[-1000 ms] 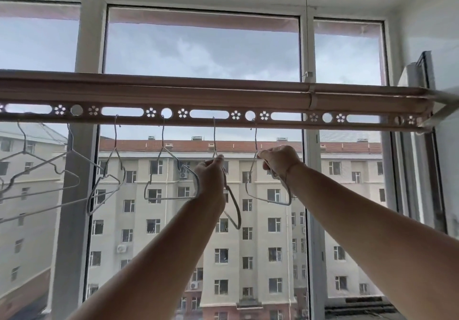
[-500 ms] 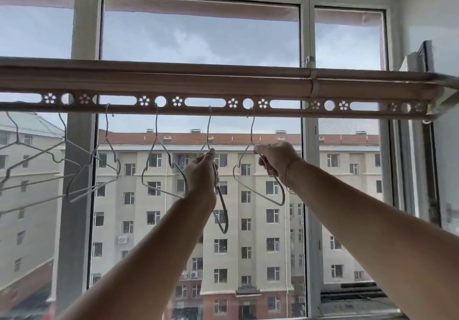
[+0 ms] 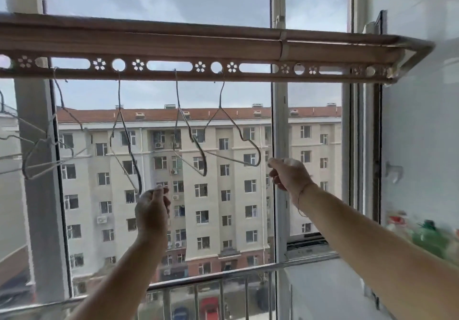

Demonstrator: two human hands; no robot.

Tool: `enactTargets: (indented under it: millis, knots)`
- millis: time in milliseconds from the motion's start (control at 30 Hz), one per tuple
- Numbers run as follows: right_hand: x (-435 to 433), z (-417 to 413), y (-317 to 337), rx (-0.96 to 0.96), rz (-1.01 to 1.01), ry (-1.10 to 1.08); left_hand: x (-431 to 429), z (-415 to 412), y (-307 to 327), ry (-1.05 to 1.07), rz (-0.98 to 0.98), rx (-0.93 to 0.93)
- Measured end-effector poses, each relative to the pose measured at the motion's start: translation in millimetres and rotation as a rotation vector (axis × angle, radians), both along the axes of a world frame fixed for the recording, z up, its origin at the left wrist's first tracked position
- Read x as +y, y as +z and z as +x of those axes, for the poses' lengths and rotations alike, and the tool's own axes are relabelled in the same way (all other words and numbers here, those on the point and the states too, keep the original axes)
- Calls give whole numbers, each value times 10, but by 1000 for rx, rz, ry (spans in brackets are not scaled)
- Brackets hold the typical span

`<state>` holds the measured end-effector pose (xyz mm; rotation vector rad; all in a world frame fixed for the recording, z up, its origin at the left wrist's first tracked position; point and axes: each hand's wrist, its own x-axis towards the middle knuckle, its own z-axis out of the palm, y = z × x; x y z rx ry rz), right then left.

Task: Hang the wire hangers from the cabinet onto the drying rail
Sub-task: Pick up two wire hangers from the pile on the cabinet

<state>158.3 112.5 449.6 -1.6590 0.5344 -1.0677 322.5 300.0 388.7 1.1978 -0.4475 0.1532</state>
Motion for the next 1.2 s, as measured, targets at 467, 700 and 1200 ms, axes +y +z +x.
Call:
enactTargets:
  millis: [467,700,1200]
  knots:
    - [-241,-1898,-2821,337,114,-197,-796,-1640,-2612,-691,704,275]
    - [-254,-3333,-3848,479,367,-481,-1250,-2860,-3308,-927,875,273]
    - [-68,-5927,-4937,631,786,-1180,-1990,-4952,-4111,-1289,1185,139]
